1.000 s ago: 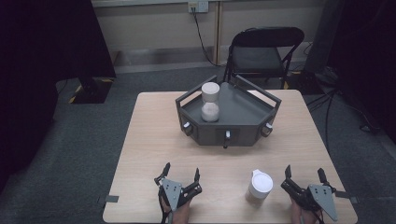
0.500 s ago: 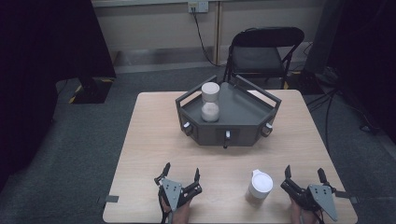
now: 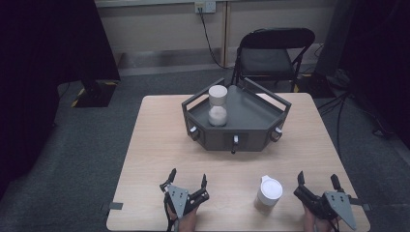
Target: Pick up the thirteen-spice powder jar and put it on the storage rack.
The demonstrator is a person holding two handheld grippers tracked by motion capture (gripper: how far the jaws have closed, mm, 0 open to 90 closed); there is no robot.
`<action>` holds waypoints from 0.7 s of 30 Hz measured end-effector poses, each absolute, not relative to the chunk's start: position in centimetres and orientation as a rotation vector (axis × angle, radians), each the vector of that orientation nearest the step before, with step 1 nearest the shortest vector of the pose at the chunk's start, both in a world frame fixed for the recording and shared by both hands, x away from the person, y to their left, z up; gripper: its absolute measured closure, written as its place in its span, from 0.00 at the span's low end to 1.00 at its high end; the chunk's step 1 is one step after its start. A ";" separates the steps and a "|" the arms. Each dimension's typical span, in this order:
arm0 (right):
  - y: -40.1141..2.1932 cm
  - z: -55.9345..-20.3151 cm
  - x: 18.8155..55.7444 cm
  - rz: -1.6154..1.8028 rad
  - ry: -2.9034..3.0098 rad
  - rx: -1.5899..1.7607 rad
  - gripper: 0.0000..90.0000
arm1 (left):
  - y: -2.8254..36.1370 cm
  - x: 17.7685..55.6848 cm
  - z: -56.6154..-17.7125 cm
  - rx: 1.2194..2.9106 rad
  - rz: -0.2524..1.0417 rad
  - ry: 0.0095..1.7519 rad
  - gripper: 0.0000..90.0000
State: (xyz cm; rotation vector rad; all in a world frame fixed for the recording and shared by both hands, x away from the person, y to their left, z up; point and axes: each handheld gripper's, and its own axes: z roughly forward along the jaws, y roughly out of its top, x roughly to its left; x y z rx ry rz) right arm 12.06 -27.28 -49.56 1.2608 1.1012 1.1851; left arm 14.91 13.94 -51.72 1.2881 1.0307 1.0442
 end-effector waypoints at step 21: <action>-23.9 -46.5 8.4 1.520 1.304 0.943 0.00 | 14.0 14.9 -51.7 1.288 1.043 1.029 0.00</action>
